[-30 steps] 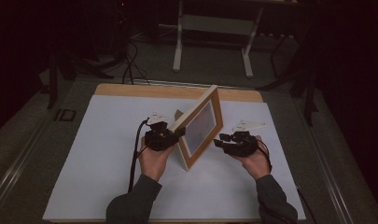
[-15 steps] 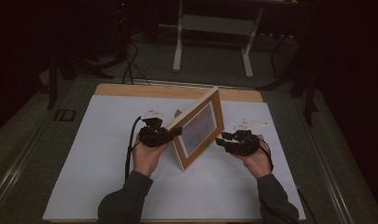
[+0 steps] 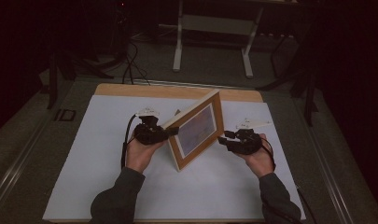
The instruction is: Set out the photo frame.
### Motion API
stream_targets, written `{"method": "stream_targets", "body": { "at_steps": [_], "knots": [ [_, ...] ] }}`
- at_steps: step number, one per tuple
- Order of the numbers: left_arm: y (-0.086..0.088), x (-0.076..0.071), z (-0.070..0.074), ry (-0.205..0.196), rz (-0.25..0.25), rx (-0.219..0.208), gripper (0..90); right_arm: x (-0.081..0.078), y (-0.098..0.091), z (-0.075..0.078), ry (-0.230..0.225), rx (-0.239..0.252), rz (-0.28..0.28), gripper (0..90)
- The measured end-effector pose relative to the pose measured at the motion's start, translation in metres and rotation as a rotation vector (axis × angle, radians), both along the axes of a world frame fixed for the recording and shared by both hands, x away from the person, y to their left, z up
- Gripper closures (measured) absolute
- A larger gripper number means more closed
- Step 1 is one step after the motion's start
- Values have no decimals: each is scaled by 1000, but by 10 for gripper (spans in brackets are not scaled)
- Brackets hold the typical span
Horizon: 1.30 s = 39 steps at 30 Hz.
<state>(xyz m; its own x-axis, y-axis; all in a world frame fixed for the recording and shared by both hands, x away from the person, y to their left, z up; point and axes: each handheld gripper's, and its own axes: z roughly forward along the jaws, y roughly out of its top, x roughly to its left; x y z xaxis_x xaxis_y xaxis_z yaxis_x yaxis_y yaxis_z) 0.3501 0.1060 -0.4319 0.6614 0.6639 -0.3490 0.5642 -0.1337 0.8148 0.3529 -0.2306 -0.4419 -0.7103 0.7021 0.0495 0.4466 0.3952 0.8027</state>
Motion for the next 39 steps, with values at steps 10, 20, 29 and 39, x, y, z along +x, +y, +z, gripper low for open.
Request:
{"method": "stream_targets", "body": {
  "at_steps": [10,20,29,39],
  "knots": [
    [10,9,-1,20,-70,-21,764,4,-1,4,-18,-3,-20,574],
    [17,16,-3,26,-130,-37,763,10,-1,9,-38,-4,-45,556],
    [23,23,-2,25,-181,-32,761,18,1,18,-62,-13,-61,528],
    [29,30,-3,27,-236,-36,759,31,6,22,-76,-36,-54,499]
  ]
}}
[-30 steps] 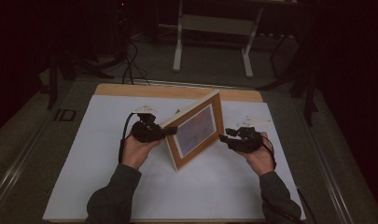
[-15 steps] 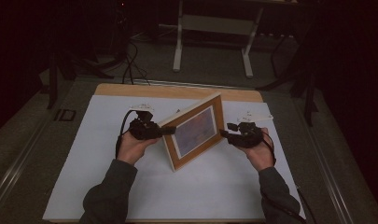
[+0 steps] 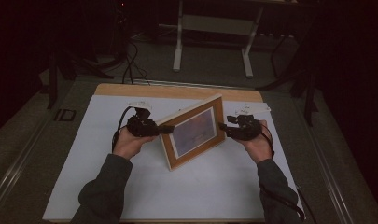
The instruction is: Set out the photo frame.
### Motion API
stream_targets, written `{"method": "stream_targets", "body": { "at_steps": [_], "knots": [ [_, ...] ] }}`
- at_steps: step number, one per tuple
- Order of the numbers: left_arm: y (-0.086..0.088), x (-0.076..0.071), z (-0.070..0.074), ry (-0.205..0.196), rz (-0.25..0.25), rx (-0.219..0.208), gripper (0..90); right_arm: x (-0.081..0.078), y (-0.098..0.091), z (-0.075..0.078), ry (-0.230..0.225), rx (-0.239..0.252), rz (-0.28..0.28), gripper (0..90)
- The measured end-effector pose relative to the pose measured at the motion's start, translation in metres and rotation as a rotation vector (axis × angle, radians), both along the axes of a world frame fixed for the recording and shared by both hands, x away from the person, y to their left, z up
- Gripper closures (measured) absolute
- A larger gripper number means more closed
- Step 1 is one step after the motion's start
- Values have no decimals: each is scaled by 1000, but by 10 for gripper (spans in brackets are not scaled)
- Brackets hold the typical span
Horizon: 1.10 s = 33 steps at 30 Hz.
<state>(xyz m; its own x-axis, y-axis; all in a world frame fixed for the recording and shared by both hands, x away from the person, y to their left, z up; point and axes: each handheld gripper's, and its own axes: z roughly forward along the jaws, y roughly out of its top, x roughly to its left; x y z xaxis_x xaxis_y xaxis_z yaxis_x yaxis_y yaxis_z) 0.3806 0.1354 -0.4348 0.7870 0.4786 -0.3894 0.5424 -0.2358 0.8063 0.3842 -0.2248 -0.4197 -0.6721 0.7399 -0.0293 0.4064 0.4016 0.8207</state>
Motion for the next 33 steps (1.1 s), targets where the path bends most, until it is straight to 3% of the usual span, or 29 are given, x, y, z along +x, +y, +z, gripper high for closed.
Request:
{"method": "stream_targets", "body": {
  "at_steps": [5,13,28,32,33],
  "knots": [
    [1,4,0,-3,-21,1,758,6,5,1,-14,-10,5,491],
    [3,10,0,-11,-55,3,758,20,3,5,-31,-12,-43,450],
    [0,19,-1,-31,-95,-14,758,48,7,6,27,12,-14,339],
    [0,18,-3,-41,-74,-22,752,53,10,9,27,26,-14,317],
    [-1,17,-2,-49,-42,-13,708,53,10,9,26,31,-12,315]
  ]
}}
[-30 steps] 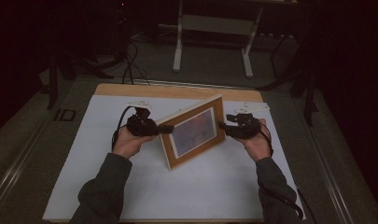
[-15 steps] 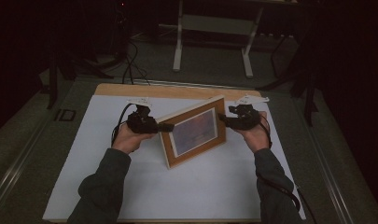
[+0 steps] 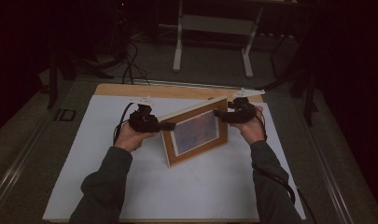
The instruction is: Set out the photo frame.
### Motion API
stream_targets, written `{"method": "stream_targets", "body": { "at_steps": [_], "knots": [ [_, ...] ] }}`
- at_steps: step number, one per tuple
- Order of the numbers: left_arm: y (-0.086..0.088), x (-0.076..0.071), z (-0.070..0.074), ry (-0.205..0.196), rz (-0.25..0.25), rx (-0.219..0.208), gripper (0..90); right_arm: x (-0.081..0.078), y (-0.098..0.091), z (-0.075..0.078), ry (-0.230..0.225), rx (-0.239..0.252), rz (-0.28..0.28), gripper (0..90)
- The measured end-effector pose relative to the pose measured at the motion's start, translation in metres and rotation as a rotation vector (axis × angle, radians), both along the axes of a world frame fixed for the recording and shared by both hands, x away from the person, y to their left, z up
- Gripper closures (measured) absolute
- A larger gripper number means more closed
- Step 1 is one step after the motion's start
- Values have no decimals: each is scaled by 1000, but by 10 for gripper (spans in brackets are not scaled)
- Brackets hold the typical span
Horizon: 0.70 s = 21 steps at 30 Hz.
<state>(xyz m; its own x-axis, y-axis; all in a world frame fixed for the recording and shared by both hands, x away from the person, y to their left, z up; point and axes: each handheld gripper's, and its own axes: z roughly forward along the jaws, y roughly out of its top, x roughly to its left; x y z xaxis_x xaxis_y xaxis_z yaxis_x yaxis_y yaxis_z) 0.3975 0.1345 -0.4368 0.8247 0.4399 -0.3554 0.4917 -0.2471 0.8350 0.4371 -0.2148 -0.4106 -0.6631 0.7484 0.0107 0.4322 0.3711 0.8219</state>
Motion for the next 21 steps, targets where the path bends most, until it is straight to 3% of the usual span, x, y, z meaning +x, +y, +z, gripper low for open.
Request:
{"method": "stream_targets", "body": {
  "at_steps": [1,4,7,9,10,14,16,18,21],
  "knots": [
    [0,-1,1,-1,19,6,652,0,0,0,0,5,2,308],
    [-4,-10,4,-23,90,73,594,2,0,-1,6,13,8,305],
    [-5,-23,6,-54,141,101,551,5,0,-4,13,7,20,303],
    [-2,-30,8,-70,183,95,537,7,-1,-7,19,15,24,295],
    [0,-36,8,-75,209,69,538,8,-2,-7,20,19,27,293],
    [4,-47,7,-103,254,39,544,12,-1,-9,26,54,57,265],
    [4,-49,7,-105,263,35,577,14,-1,-9,26,62,69,234],
    [4,-50,2,-99,286,64,662,17,2,-9,32,69,90,200],
    [7,-48,1,-78,272,37,703,21,2,-11,49,86,111,187]
  ]
}}
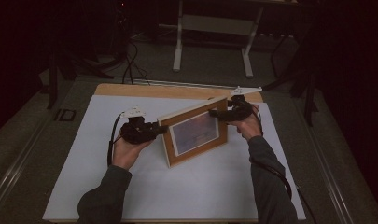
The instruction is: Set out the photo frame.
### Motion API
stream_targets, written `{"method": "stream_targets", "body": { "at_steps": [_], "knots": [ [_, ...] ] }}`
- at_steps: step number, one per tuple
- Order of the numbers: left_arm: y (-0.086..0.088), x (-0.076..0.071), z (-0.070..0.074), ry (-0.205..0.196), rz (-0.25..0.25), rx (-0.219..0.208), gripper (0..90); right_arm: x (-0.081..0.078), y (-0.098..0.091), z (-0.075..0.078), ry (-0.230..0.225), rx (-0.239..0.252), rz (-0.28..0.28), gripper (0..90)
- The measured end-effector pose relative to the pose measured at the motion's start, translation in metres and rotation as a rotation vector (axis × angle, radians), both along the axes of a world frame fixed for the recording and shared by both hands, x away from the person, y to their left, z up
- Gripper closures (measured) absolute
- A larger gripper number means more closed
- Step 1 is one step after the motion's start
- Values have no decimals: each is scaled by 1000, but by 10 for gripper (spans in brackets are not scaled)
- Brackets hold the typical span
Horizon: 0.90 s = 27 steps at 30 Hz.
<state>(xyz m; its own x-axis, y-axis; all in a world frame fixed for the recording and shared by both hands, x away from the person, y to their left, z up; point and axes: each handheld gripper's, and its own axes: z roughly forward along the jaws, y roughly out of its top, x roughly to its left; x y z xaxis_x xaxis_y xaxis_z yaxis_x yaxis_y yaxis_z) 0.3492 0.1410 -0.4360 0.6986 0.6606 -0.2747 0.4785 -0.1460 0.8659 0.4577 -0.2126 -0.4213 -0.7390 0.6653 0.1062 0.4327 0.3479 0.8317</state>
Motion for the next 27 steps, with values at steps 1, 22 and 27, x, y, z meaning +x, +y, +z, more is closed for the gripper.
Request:
{"method": "stream_targets", "body": {
  "at_steps": [1,22,27],
  "knots": [
    [0,0,0,-3,0,4,703,1,0,-1,6,5,8,187],
    [12,21,-2,48,-48,-48,710,-16,-20,-5,61,73,-22,390],
    [17,30,-3,55,-89,-48,700,-27,-26,-7,68,82,-34,464]
  ]
}}
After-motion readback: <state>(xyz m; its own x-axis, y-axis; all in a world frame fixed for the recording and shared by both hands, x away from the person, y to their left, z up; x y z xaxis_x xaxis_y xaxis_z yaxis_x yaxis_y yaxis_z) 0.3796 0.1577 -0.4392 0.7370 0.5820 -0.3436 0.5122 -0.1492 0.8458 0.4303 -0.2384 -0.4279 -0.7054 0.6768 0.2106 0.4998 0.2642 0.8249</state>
